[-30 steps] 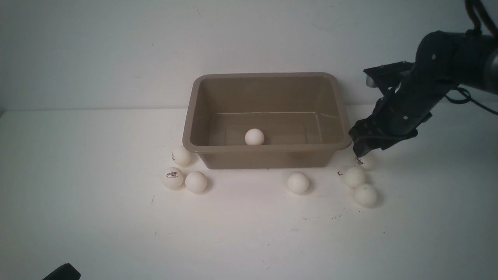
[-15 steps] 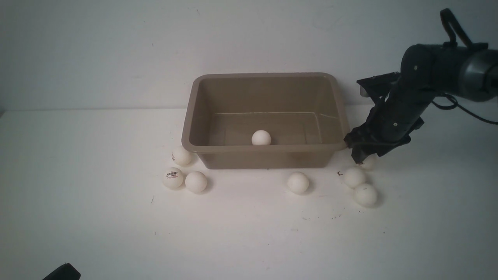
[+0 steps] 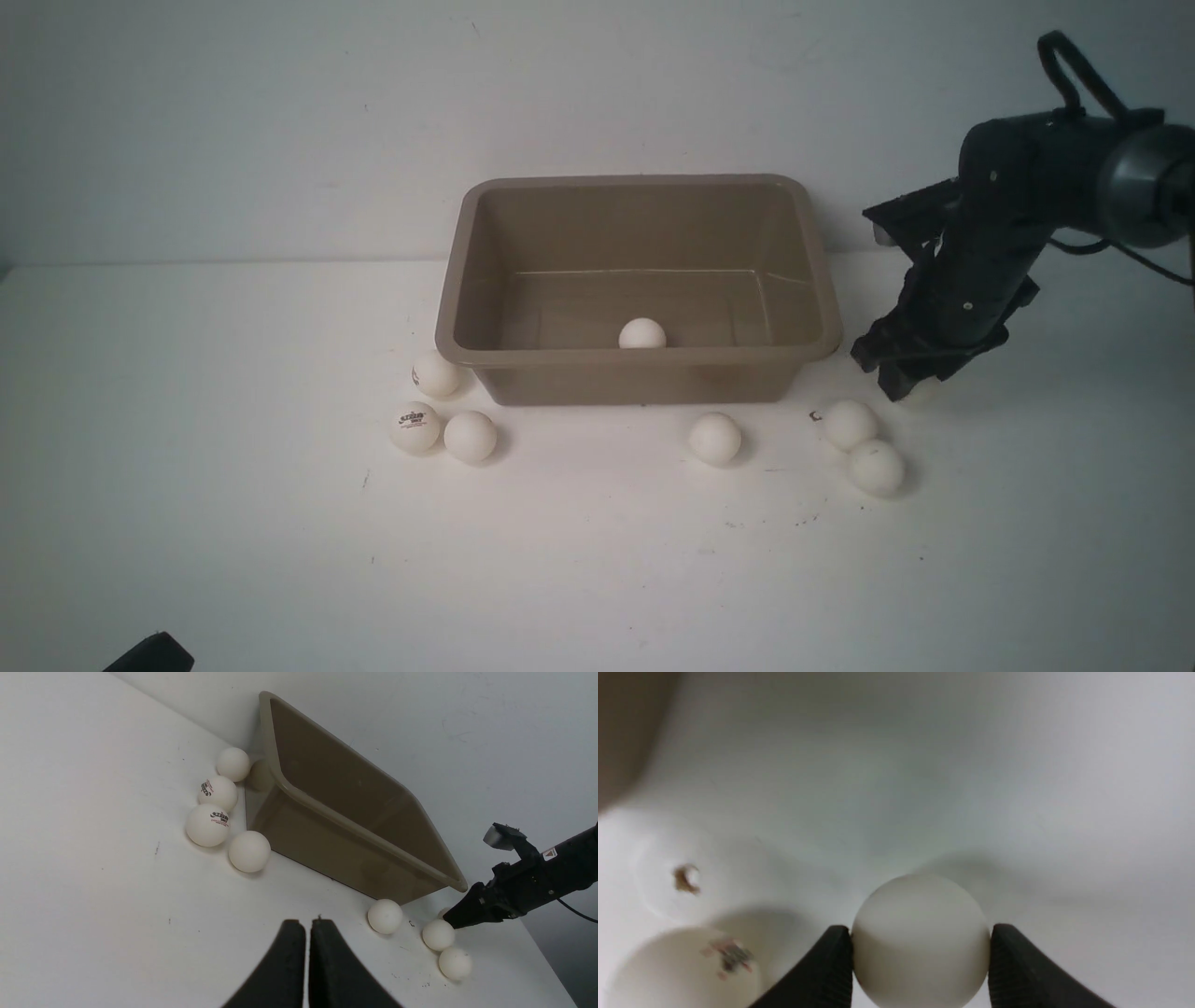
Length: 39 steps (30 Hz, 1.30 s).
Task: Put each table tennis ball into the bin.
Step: Use the right arm to clamp the table tennis ball closest to it, then use the right arm to put the table tennis ball into the box
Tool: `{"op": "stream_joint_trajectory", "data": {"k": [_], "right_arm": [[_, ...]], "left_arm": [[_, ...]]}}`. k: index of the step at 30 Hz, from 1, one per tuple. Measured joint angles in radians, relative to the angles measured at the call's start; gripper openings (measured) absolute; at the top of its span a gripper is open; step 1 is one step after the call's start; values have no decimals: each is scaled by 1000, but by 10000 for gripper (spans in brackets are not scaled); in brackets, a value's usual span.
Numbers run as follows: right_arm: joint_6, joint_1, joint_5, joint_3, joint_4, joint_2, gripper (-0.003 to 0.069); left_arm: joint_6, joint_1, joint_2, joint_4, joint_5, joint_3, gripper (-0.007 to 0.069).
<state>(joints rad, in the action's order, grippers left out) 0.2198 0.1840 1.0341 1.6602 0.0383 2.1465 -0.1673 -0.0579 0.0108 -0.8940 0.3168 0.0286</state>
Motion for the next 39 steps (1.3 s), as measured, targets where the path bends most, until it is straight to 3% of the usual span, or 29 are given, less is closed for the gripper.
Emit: {"op": "stream_joint_trajectory", "data": {"k": [3,9,13,19,25,32,39], "right_arm": [[-12,0,13,21,6,-44,344],[58,40,16,122,-142,-117,344],[89,146,19,166,-179,-111,344],[151,219,-2,167,-169,-63,344],[165,221,-16,167,-168,-35,349],[124,221,-21,167,-153,-42,426],[56,174,90,166,-88,-182,427]], "left_arm": [[0,0,0,0,0,0,-1],[-4,0,0,0,0,0,-1],[-7,0,0,-3,0,0,-1],[-7,0,0,-7,5,0,-1],[-7,0,0,-10,18,0,-1],[-8,0,0,-10,18,0,-1],[-10,0,0,-10,19,0,-1]]}}
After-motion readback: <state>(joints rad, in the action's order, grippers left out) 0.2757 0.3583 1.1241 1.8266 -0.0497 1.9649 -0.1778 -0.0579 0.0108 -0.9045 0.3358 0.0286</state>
